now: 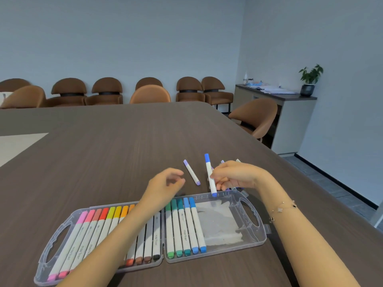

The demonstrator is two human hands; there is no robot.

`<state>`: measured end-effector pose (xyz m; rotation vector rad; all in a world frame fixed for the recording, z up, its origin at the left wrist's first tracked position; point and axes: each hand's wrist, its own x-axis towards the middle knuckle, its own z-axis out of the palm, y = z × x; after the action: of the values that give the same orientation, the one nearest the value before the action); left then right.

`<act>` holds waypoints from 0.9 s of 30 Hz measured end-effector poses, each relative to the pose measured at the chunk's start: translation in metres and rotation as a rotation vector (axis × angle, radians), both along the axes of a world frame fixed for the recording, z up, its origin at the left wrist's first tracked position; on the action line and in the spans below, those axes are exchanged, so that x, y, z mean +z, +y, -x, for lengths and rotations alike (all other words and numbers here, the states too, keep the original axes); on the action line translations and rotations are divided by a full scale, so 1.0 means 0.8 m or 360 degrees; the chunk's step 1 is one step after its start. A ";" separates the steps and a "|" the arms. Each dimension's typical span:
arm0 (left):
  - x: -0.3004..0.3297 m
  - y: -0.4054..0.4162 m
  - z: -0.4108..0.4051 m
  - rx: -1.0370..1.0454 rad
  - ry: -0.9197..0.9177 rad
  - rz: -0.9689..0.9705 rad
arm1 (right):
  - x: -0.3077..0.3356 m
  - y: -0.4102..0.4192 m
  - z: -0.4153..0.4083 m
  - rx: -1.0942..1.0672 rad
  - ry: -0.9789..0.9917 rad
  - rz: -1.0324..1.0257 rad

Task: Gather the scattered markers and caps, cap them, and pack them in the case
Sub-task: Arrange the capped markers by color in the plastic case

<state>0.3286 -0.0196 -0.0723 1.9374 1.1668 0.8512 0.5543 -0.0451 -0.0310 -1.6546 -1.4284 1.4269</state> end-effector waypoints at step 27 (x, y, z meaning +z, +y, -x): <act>0.003 -0.018 -0.018 -0.0376 0.0114 0.0471 | -0.046 0.024 -0.058 -0.0731 -0.0894 -0.0343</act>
<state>0.3428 -0.0338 -0.0697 1.8247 1.0151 0.4599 0.6005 -0.0256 -0.0682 -2.1530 -1.2882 0.5573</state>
